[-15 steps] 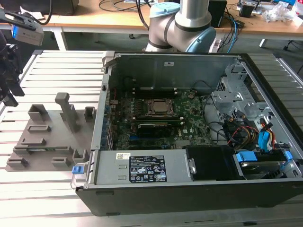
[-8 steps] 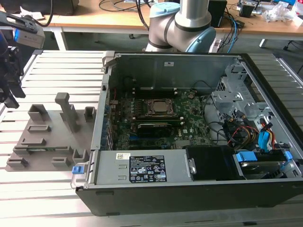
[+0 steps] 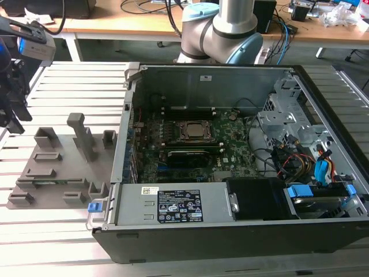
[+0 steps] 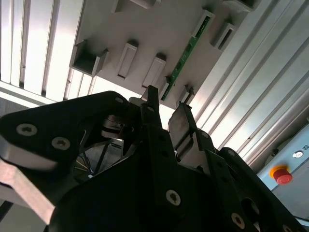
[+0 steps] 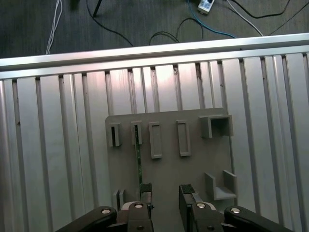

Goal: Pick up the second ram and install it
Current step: 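Pick up the second ram and move it above second insertion slot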

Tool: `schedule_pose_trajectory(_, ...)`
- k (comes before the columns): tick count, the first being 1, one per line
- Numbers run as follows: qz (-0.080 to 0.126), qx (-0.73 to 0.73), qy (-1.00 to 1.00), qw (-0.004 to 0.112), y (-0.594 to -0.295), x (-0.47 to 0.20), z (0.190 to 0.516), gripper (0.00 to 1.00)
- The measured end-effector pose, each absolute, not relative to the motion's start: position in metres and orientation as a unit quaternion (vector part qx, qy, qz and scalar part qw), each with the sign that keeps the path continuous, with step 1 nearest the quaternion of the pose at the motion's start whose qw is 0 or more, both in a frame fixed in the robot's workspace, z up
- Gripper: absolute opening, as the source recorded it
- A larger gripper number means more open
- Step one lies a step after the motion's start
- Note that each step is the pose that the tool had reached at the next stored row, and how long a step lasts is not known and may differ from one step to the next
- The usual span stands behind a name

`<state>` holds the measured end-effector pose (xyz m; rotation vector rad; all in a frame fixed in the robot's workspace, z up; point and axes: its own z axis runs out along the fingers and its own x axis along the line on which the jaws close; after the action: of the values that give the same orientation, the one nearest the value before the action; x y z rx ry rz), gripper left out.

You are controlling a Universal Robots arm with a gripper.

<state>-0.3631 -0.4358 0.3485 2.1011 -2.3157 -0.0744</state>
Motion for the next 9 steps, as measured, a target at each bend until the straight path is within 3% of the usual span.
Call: schedule_pose_trajectory(9,-0.024,0.672,-0.74,0.007,-0.4358,-0.3631,0.3415,0.36)
